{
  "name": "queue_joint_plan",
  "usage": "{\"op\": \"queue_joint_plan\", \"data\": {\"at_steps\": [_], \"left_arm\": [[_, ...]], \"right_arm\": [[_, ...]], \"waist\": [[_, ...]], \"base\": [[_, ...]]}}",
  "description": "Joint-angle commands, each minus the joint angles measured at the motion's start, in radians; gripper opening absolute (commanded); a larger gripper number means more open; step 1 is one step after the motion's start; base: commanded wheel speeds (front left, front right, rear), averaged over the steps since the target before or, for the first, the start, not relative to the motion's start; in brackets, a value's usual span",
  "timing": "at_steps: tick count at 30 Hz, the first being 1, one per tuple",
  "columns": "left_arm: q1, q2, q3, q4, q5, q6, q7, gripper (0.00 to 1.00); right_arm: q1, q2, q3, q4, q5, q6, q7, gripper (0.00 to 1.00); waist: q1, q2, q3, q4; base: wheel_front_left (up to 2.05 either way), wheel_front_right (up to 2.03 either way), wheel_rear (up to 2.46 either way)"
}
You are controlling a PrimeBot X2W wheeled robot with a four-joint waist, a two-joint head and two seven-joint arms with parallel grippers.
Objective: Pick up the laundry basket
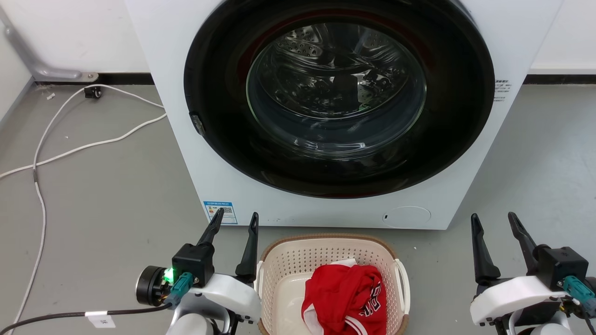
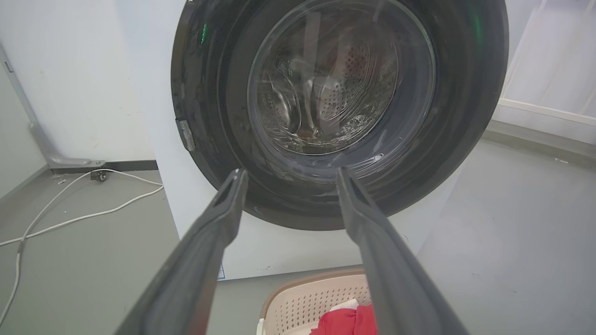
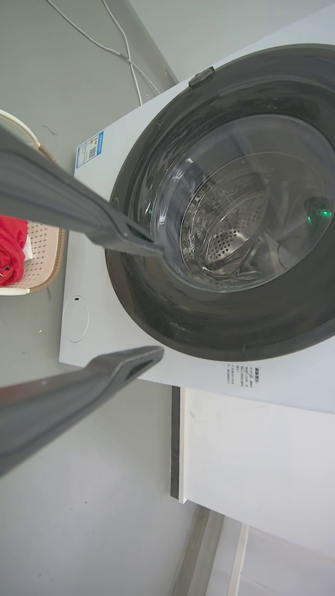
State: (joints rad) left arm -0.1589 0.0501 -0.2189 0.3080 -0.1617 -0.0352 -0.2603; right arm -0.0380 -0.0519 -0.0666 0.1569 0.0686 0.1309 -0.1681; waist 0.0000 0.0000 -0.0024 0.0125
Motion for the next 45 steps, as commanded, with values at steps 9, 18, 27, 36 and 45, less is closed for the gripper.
{"op": "queue_joint_plan", "data": {"at_steps": [9,18,27,36,45], "left_arm": [[-0.008,0.000,0.002,0.004,-0.008,0.005,-0.007,1.00],[-0.028,0.000,0.008,-0.004,-0.012,0.010,-0.007,1.00],[-0.117,0.000,0.020,0.084,-0.028,-0.014,-0.005,1.00],[-0.230,0.000,0.025,0.228,-0.055,-0.042,-0.005,1.00],[-0.389,0.011,0.021,0.447,-0.081,-0.075,-0.005,1.00]], "right_arm": [[0.006,0.003,-0.004,0.006,0.010,0.000,-0.004,1.00],[-0.019,0.003,-0.010,0.008,0.028,0.000,0.001,1.00],[-0.103,0.003,-0.012,0.042,0.036,0.000,0.013,1.00],[-0.201,0.003,0.006,0.121,0.022,0.000,0.016,1.00],[-0.324,0.002,0.030,0.290,0.020,0.000,0.011,1.00]], "waist": [[0.0000,0.0000,0.005,-0.001],[0.0000,0.0000,0.046,0.000],[0.0000,0.0000,0.209,-0.012],[0.0000,0.0000,0.394,-0.025],[0.0000,0.0000,0.576,-0.033]], "base": [[0.00,0.00,0.00],[0.00,0.00,0.00],[0.00,0.00,0.00],[0.00,0.00,0.00],[0.00,0.00,0.00]]}}
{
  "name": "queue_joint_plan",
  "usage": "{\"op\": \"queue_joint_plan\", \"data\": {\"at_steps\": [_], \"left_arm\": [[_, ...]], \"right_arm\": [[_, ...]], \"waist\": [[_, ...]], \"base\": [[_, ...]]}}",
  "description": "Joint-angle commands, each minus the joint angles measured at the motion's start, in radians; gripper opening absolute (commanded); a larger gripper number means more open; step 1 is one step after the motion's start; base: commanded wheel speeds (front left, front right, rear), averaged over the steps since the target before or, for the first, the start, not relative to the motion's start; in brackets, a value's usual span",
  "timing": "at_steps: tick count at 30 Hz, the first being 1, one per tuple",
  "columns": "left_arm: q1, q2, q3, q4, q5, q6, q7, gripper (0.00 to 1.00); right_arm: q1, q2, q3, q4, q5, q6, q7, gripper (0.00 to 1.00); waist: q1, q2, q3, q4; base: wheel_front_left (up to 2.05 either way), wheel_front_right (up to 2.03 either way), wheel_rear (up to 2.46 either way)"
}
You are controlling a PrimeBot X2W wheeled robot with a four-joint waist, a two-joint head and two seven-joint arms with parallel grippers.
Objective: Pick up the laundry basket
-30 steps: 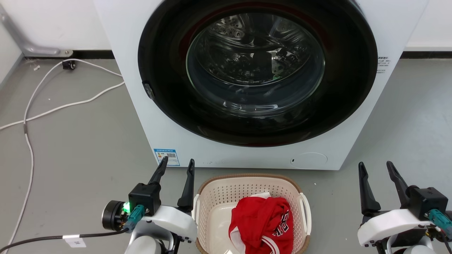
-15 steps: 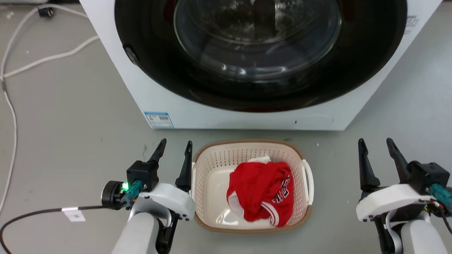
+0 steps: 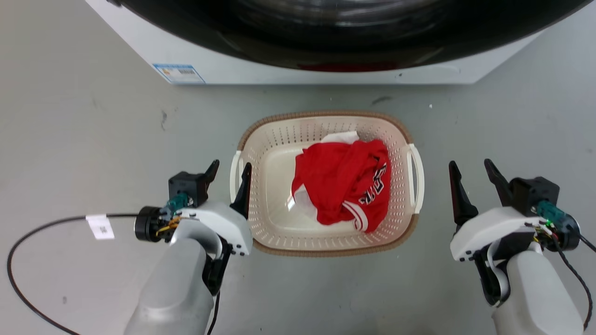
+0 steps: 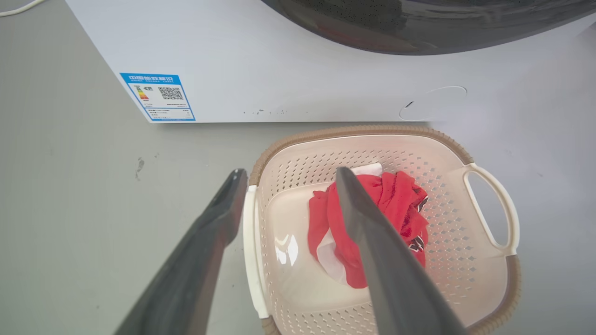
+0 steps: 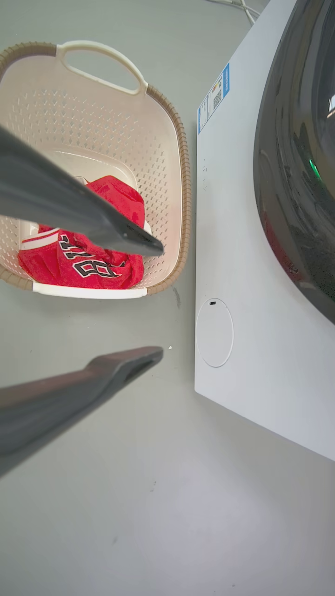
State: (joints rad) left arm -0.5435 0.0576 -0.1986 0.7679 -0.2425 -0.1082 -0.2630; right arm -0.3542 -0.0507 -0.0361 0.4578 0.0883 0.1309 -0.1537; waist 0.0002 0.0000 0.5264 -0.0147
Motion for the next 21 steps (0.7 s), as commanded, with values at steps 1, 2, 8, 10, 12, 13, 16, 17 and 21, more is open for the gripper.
{"op": "queue_joint_plan", "data": {"at_steps": [1,2,8,10,12,13,16,17,21], "left_arm": [[-0.025,0.004,0.000,0.013,-0.006,-0.004,-0.002,1.00],[-0.044,0.005,-0.004,0.038,-0.010,-0.006,-0.001,1.00],[-0.159,0.021,-0.016,0.178,-0.050,-0.020,0.021,1.00],[-0.193,0.030,-0.022,0.217,-0.065,-0.021,0.034,1.00],[-0.221,0.038,-0.029,0.251,-0.082,-0.022,0.048,1.00],[-0.235,0.040,-0.035,0.263,-0.091,-0.022,0.053,1.00],[-0.270,0.051,-0.066,0.290,-0.120,-0.023,0.075,1.00],[-0.278,0.056,-0.075,0.299,-0.131,-0.023,0.083,1.00],[-0.313,0.072,-0.111,0.324,-0.167,-0.023,0.111,1.00]], "right_arm": [[-0.024,0.001,0.002,0.014,0.003,0.000,-0.007,1.00],[-0.042,0.001,0.006,0.038,0.004,0.000,-0.007,1.00],[-0.172,0.001,0.042,0.208,0.020,0.000,-0.016,1.00],[-0.218,0.001,0.058,0.264,0.026,0.000,-0.020,1.00],[-0.265,0.001,0.074,0.319,0.035,0.000,-0.027,1.00],[-0.286,0.000,0.083,0.348,0.038,0.000,-0.028,1.00],[-0.351,0.000,0.114,0.424,0.055,0.000,-0.034,1.00],[-0.370,0.001,0.126,0.449,0.062,0.000,-0.037,1.00],[-0.443,0.000,0.174,0.537,0.091,0.000,-0.037,1.00]], "waist": [[-0.0002,0.0000,0.066,-0.007],[-0.0002,0.0000,0.085,-0.009],[-0.0002,0.0000,0.180,-0.025],[-0.0002,0.0000,0.205,-0.030],[-0.0002,0.0000,0.227,-0.035],[-0.0002,0.0000,0.237,-0.036],[-0.0002,0.0000,0.265,-0.038],[-0.0002,0.0000,0.273,-0.040],[-0.0002,0.0000,0.306,-0.045]], "base": [[0.00,0.00,0.00],[0.00,0.00,0.00],[0.00,0.00,0.00],[0.00,0.00,0.00],[0.00,0.00,0.00],[0.00,0.00,0.00],[0.00,0.00,0.00],[0.00,0.00,0.00],[0.00,0.00,0.00]]}}
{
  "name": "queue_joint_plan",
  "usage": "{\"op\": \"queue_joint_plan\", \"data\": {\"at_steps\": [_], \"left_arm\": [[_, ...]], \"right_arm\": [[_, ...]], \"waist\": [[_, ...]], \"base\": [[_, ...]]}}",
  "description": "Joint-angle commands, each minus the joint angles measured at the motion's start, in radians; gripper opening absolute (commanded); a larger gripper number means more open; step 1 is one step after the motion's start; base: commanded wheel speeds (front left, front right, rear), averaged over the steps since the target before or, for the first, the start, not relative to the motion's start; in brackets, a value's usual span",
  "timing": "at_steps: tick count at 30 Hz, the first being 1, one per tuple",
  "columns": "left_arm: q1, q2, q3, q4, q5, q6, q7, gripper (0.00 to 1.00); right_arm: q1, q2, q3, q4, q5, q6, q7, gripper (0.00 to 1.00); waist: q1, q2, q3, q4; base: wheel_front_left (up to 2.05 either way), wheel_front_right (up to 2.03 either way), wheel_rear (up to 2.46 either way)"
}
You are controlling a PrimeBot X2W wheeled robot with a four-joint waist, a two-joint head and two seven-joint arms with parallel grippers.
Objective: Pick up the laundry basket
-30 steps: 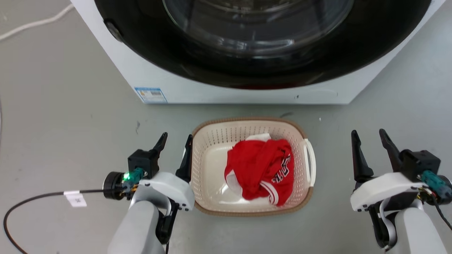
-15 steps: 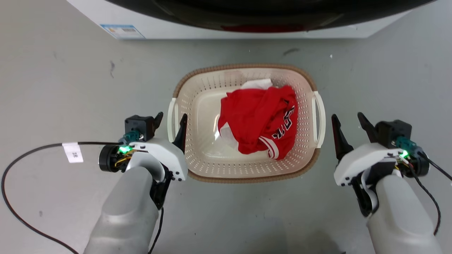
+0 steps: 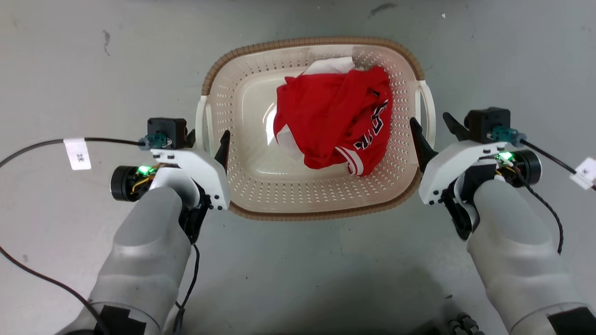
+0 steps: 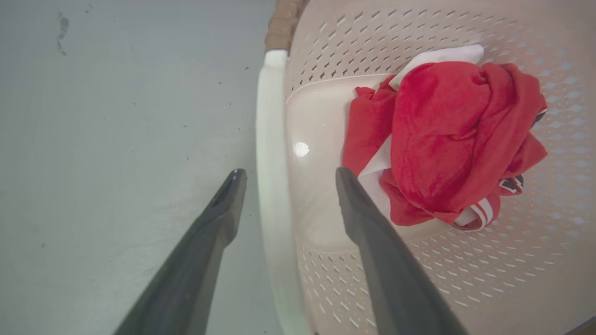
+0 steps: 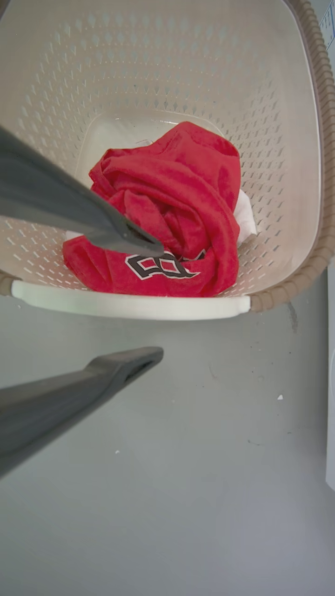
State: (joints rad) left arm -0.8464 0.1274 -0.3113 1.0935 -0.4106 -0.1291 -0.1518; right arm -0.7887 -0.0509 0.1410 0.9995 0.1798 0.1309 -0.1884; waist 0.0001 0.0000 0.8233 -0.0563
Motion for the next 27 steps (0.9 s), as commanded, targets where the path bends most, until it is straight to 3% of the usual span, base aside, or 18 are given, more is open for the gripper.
{"op": "queue_joint_plan", "data": {"at_steps": [1,16,17,18,19,27], "left_arm": [[-0.018,0.005,-0.006,0.005,-0.008,-0.002,0.006,1.00],[-0.140,0.011,-0.082,0.070,-0.124,-0.002,0.056,1.00],[-0.147,0.010,-0.087,0.074,-0.130,-0.002,0.059,1.00],[-0.152,0.009,-0.093,0.076,-0.136,-0.002,0.060,0.59],[-0.155,0.007,-0.099,0.077,-0.145,-0.002,0.064,0.00],[-0.161,-0.005,-0.160,0.081,-0.199,-0.003,0.084,0.00]], "right_arm": [[-0.025,0.001,0.009,0.015,0.005,0.000,-0.001,1.00],[-0.211,0.001,0.143,0.208,0.108,0.000,0.079,1.00],[-0.219,0.001,0.145,0.215,0.118,0.000,0.089,0.96],[-0.225,0.001,0.148,0.220,0.124,0.000,0.098,0.44],[-0.231,0.001,0.153,0.225,0.130,0.000,0.105,0.00],[-0.230,0.003,0.216,0.236,0.188,0.001,0.147,0.00]], "waist": [[-0.0001,0.0000,0.016,-0.003],[-0.0001,0.0000,0.096,0.011],[-0.0001,0.0000,0.098,0.012],[-0.0001,0.0000,0.101,0.013],[-0.0001,0.0000,0.102,0.014],[-0.0001,0.0000,0.078,0.021]], "base": [[0.00,0.00,0.00],[0.00,0.00,0.00],[0.00,0.00,0.00],[0.00,0.00,0.00],[0.00,0.00,0.00],[0.00,0.00,0.00]]}}
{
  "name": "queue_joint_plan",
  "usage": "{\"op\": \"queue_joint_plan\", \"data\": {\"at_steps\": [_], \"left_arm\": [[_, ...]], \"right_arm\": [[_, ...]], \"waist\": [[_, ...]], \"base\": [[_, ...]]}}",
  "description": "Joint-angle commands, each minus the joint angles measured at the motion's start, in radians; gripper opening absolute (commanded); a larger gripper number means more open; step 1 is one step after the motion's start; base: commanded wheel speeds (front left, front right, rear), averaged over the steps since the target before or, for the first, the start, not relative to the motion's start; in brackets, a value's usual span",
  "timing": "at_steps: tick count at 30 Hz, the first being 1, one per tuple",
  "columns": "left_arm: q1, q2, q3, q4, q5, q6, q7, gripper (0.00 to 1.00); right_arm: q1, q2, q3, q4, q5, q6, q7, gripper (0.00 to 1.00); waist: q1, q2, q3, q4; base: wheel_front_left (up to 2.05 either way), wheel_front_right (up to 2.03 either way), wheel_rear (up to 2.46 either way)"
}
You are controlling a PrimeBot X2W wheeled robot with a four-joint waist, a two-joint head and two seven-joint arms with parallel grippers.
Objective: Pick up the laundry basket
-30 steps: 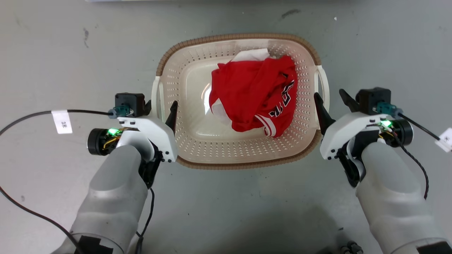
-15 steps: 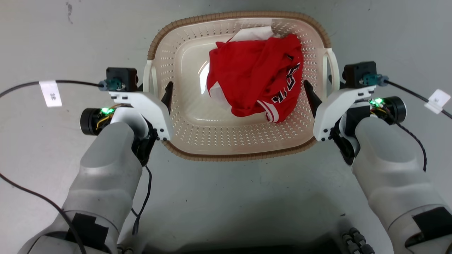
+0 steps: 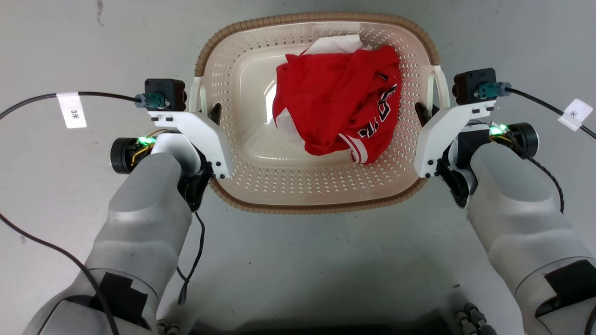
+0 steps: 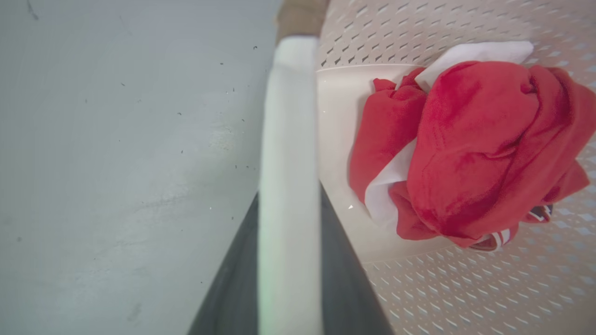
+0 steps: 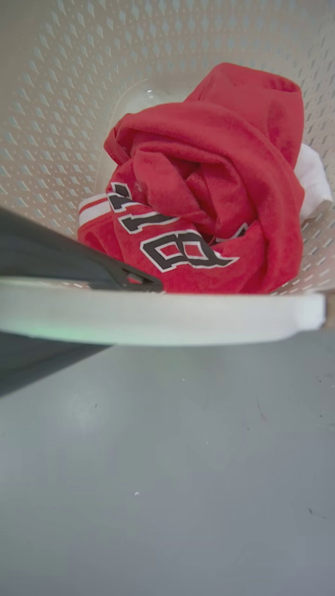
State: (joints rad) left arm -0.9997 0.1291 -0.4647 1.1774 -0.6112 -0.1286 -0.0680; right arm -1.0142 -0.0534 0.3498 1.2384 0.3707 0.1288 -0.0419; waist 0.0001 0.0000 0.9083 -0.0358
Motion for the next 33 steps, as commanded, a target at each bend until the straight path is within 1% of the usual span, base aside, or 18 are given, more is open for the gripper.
{"op": "queue_joint_plan", "data": {"at_steps": [1,6,16,17,22,33], "left_arm": [[-0.004,-0.009,-0.014,-0.003,-0.007,-0.003,0.004,0.00],[0.023,-0.022,-0.049,-0.005,-0.060,-0.004,0.043,0.00],[0.095,-0.032,-0.114,-0.003,-0.171,-0.007,0.155,0.00],[0.095,-0.032,-0.114,-0.003,-0.171,-0.007,0.155,0.00],[0.131,-0.022,-0.133,0.001,-0.225,-0.007,0.223,0.00],[0.157,0.006,-0.171,-0.012,-0.319,-0.007,0.352,0.00]], "right_arm": [[0.001,0.006,0.016,-0.002,0.005,0.004,0.005,0.00],[0.029,0.011,0.062,-0.001,0.046,0.004,0.042,0.00],[0.101,-0.001,0.147,-0.025,0.153,0.008,0.173,0.00],[0.101,-0.001,0.147,-0.025,0.153,0.008,0.173,0.00],[0.132,-0.012,0.178,-0.035,0.215,0.008,0.258,0.00],[0.164,-0.050,0.215,-0.035,0.332,0.008,0.463,0.00]], "waist": [[-0.0001,0.0000,-0.015,0.001],[-0.0001,0.0000,-0.082,0.006],[-0.0001,0.0000,-0.291,0.016],[-0.0001,0.0000,-0.291,0.016],[-0.0001,0.0000,-0.400,0.019],[-0.0001,0.0000,-0.601,0.038]], "base": [[0.00,0.00,0.00],[0.00,0.00,0.00],[0.00,0.00,0.00],[0.00,0.00,0.00],[0.00,0.00,0.00],[0.00,0.00,0.00]]}}
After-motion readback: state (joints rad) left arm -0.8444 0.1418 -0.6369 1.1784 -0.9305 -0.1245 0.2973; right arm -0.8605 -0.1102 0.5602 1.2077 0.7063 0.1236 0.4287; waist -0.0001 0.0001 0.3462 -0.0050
